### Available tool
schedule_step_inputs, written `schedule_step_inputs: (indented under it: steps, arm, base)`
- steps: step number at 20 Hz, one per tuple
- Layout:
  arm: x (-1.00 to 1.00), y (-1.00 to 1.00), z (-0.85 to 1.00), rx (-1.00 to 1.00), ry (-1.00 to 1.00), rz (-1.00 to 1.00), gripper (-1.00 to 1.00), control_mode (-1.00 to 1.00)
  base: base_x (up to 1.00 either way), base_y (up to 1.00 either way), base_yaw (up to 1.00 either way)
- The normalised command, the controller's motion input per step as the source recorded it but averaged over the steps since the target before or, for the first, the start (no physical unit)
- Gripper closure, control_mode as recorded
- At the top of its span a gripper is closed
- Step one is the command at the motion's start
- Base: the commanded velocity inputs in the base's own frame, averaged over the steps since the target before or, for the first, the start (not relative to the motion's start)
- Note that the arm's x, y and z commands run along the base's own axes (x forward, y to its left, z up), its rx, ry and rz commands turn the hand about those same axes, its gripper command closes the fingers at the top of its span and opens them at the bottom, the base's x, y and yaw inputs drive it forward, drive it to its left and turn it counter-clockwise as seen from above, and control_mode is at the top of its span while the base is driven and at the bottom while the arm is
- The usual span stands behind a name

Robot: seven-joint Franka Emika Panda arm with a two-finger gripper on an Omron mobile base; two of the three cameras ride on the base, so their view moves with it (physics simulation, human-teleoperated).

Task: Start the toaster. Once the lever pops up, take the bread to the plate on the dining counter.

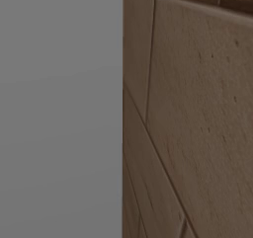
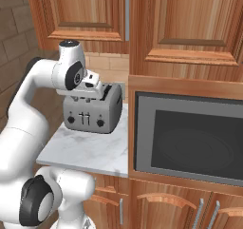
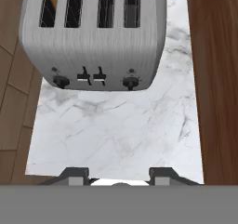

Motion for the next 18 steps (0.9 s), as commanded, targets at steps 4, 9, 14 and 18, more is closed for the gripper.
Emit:
schedule_step_inputs:
  steps: [4,9,14,18]
  arm:
    - [0.0,0.01,0.0,0.0,-0.01,0.0,-1.0,-1.0]
    - [0.0,0.26,-0.15,0.0,0.0,-0.02,-1.0,-1.0]
    - [0.01,0.3,-0.18,0.0,0.0,-0.05,-1.0,-1.0]
    - [0.1,0.27,-0.28,0.0,0.0,-0.09,-1.0,-1.0]
  base:
    - [0.0,0.0,0.0]
    - [0.0,0.0,0.0]
    - [0.0,0.0,0.0]
    - [0.0,0.0,0.0]
